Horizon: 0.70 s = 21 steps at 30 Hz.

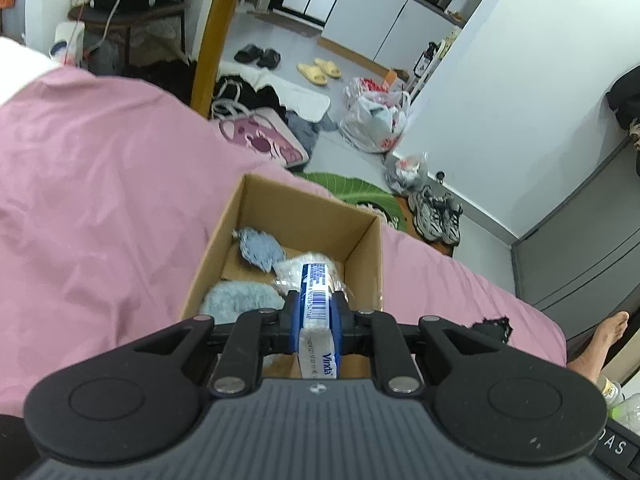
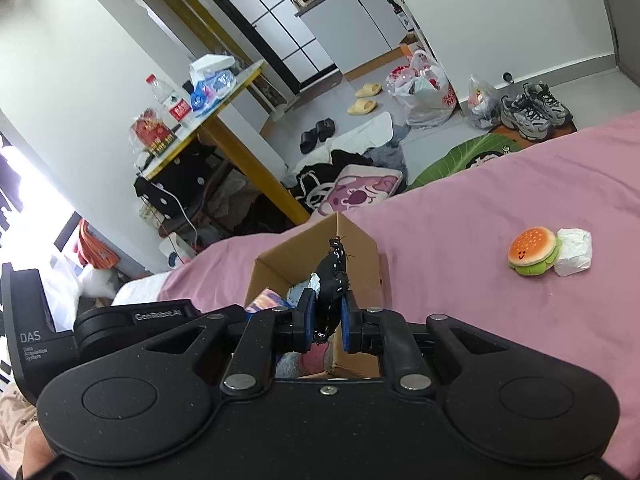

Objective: Organize soft objects
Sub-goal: 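Carry the tissue pack with left tool over the box while right tool carries the keychain, then open left tool to drop the tissue pack in the box while right tool drops the keychain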

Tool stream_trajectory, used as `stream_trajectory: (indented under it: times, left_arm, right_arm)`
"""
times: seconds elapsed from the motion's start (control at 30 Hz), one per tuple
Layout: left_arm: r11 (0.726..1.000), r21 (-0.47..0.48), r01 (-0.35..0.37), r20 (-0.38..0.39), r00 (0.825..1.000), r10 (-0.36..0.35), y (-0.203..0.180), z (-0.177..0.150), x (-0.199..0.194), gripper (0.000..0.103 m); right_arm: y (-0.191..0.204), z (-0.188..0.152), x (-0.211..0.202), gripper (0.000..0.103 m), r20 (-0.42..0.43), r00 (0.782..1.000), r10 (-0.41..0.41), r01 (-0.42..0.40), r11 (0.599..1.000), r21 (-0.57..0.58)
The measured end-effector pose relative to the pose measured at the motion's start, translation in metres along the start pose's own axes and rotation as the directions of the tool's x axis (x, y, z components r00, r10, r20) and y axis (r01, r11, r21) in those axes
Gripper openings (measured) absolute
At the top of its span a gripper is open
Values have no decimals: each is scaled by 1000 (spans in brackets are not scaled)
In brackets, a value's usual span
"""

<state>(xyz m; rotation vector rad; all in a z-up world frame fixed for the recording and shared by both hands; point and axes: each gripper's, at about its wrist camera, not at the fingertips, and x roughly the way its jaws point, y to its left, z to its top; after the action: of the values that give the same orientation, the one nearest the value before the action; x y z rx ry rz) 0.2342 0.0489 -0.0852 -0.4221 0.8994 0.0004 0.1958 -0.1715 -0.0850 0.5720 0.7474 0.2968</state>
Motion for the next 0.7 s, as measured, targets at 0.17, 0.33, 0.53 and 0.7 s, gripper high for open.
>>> stream_trajectory:
  times: [0.17, 0.33, 0.53, 0.7]
  left_arm:
    - [1000, -10, 7, -42, 999, -8, 6, -8, 17, 15]
    - [1000, -9, -9, -72, 997, 8, 9, -6, 30, 16]
    - [1000, -18, -24, -125, 992, 22, 20, -7, 37, 19]
    - [1000, -13, -17, -112, 994, 16, 27, -1, 29, 19]
  right_arm:
    - [8, -2, 13, 14, -20, 1000, -22, 22, 1000, -15]
    - [14, -2, 25, 14, -36, 999, -36, 35, 999, -28]
    - [25, -2, 37, 14, -54, 998, -38, 35, 998, -45]
    - [32, -1, 47, 14, -57, 998, -37, 34, 998, -54]
